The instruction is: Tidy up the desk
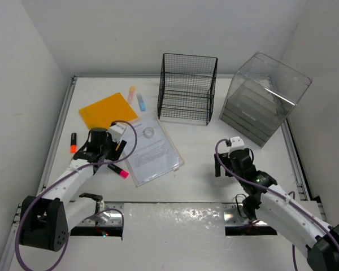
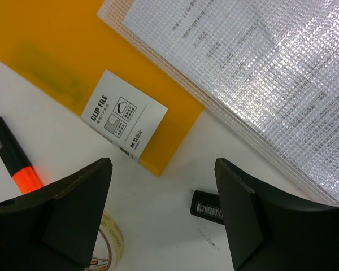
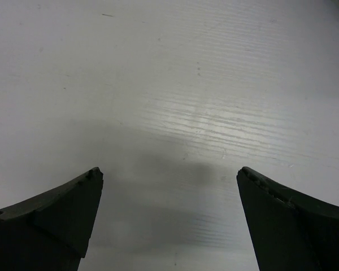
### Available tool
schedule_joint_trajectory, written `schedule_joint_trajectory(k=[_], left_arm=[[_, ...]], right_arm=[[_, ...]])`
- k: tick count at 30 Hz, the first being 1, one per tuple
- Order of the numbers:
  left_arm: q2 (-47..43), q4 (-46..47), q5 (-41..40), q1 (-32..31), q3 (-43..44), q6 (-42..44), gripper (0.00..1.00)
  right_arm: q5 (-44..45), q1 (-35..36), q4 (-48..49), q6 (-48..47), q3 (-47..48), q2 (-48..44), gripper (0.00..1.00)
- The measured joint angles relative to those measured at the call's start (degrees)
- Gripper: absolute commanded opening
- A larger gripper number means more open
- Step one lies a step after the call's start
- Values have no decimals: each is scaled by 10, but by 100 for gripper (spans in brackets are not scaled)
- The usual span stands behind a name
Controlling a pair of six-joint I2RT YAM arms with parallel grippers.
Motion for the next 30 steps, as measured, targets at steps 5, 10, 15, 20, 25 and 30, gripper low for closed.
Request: schedule_joint_trajectory(k=[5,10,15,20,25,30], left_arm=[[13,-6,-15,0,19,-7,74],[-12,-6,-69,4,6,-12,74],[23,-8,-66,8,6,-12,74],[23,-11,-68,8,6,-12,74],[48,-2,-65,8,6,-12,74],[42,-3,-66,8,6,-13,74]], right_arm=[[-50,0,7,2,4,-3,99],[-89,0,36,2,23,24,99],[-149,0,70,4,64,101,99],[-139,0,70,-3,85,110,95],[-11,0,43,-21,111,122,71],[141,-2,52,-165,241,223,50]])
